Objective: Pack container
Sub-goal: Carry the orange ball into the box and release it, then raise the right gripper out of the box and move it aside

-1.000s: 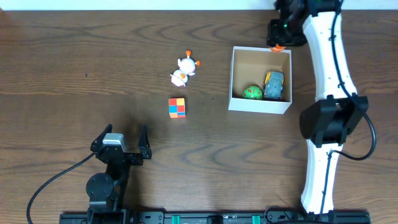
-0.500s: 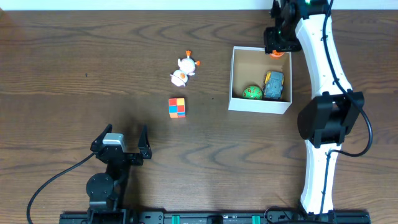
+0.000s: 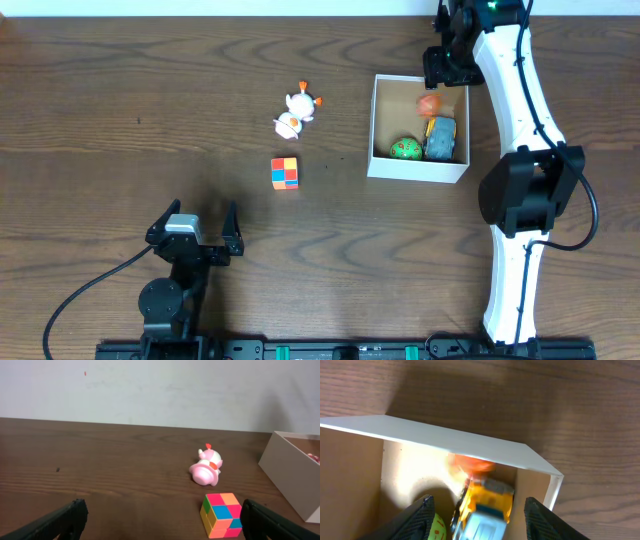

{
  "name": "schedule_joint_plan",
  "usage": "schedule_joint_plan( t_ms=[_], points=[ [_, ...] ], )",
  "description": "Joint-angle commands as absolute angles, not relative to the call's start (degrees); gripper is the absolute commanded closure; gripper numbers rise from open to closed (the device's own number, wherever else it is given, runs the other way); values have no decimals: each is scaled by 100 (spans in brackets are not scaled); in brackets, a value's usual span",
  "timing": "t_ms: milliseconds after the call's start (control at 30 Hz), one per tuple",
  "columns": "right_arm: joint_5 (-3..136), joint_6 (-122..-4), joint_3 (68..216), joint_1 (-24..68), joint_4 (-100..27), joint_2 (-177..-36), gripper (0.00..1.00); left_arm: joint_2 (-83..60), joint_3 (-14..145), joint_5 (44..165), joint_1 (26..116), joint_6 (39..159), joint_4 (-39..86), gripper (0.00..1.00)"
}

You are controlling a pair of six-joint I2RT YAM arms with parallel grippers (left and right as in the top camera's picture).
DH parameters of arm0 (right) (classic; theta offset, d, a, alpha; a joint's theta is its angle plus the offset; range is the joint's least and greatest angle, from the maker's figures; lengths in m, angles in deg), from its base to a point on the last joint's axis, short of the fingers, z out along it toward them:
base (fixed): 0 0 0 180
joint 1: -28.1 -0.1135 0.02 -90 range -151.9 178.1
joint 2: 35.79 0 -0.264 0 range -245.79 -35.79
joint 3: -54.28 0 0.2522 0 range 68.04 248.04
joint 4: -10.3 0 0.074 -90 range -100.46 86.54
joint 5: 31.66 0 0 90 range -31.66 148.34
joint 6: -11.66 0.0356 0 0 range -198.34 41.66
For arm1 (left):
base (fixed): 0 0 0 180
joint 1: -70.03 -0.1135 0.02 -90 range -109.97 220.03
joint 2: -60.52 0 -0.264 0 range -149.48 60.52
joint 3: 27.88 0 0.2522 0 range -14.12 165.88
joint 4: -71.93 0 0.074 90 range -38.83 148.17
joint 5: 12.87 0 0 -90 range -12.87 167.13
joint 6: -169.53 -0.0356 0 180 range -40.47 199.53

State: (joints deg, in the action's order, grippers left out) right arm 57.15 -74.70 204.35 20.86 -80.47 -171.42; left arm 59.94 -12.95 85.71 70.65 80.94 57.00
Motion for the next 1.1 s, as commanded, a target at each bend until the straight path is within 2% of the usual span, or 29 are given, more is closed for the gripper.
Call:
schedule_joint_plan(
  t_ms=[0, 233, 433, 500, 567, 600, 1067],
  points=[
    [5439, -7476, 20409, 2108, -8045, -17092, 39, 6029, -1389, 8635, 7081, 8017, 5494, 2],
    [5409, -7472, 20411, 2106, -8008, -17092, 37, 6029, -1389, 8635, 7081, 8017, 5494, 2],
    [5378, -7389, 20580, 2156, -8082, -16939, 30, 6029, -1389, 8635, 7081, 8017, 5494, 2],
    [5359, -7387, 20674, 2245, -8095, -16814, 25, 6029, -1389, 8635, 7081, 8017, 5494, 2],
    [5286, -7334, 20772, 2398, -8104, -16670, 2, 6029, -1389, 8635, 7081, 8017, 5494, 2],
    [5195, -7238, 20814, 2508, -8128, -16583, 1, 6029, -1389, 8635, 7081, 8017, 5494, 2],
    [5223, -6744, 20337, 4352, -8596, -16294, 1, 6029, -1389, 8635, 7081, 8017, 5494, 2]
  ],
)
